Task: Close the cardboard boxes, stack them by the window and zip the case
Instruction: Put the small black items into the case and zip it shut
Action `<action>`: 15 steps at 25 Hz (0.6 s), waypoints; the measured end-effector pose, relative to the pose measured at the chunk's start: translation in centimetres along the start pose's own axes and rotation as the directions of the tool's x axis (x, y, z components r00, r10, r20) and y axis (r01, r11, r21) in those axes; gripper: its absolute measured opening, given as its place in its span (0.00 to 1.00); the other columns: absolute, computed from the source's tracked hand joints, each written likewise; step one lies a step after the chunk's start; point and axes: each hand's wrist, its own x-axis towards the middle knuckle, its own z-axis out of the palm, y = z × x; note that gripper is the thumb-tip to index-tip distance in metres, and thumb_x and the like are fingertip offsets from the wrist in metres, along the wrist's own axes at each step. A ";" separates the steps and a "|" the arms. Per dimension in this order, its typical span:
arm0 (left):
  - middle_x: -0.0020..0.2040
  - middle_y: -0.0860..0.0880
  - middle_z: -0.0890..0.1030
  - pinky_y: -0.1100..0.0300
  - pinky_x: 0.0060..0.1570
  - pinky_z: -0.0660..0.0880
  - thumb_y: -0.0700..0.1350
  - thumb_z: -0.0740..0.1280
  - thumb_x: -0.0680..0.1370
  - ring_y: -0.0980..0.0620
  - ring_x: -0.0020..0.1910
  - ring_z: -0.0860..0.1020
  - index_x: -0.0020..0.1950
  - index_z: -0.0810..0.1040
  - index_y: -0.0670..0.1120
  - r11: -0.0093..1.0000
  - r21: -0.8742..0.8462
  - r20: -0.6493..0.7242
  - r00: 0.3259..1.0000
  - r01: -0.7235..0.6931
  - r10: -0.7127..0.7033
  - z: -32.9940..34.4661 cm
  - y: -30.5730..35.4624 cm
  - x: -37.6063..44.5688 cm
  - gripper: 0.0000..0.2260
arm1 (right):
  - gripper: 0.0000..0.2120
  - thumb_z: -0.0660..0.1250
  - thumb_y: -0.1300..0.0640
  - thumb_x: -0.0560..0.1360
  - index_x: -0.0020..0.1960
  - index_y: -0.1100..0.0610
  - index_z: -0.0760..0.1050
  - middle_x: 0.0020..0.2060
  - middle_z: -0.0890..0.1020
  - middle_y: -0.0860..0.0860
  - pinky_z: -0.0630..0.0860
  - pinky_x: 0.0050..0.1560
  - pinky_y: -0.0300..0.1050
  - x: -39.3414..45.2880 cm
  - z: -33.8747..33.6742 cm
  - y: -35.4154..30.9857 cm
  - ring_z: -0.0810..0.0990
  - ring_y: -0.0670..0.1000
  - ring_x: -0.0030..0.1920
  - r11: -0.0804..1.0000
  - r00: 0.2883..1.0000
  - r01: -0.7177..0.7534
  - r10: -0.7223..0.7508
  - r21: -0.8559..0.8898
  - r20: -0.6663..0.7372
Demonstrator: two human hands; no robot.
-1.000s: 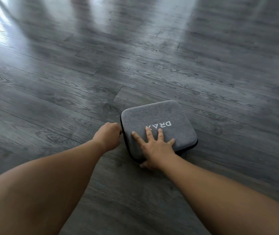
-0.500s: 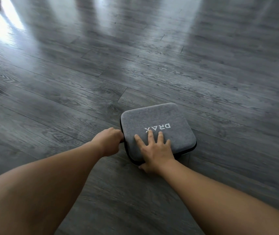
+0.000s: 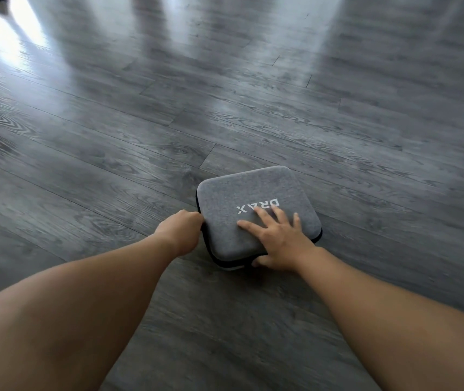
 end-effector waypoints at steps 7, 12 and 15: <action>0.50 0.44 0.78 0.48 0.46 0.78 0.36 0.58 0.76 0.41 0.47 0.78 0.56 0.79 0.47 0.996 -0.023 -0.115 0.990 0.082 -0.084 0.6 -0.6 1.2 0.15 | 0.40 0.68 0.34 0.72 0.78 0.40 0.54 0.80 0.54 0.53 0.56 0.71 0.74 0.4 -0.4 0.3 0.52 0.61 0.78 0.999 0.994 0.033 -0.036 -0.031 -0.101; 0.48 0.45 0.80 0.48 0.45 0.79 0.37 0.60 0.75 0.41 0.46 0.78 0.51 0.81 0.47 0.992 -0.110 -0.139 0.988 0.054 -0.070 1.4 -1.3 1.6 0.12 | 0.52 0.72 0.31 0.68 0.78 0.34 0.39 0.81 0.41 0.55 0.52 0.67 0.82 1.5 -0.6 -0.3 0.40 0.69 0.78 1.000 0.999 -0.020 0.020 -0.006 0.037; 0.44 0.46 0.81 0.52 0.42 0.77 0.37 0.62 0.75 0.43 0.44 0.78 0.47 0.81 0.46 0.992 -0.126 -0.149 0.988 0.022 -0.041 1.7 -1.5 1.4 0.09 | 0.54 0.72 0.29 0.67 0.77 0.34 0.36 0.81 0.42 0.57 0.52 0.66 0.83 1.9 -0.5 -0.6 0.40 0.70 0.78 0.998 0.998 -0.049 0.051 -0.029 0.045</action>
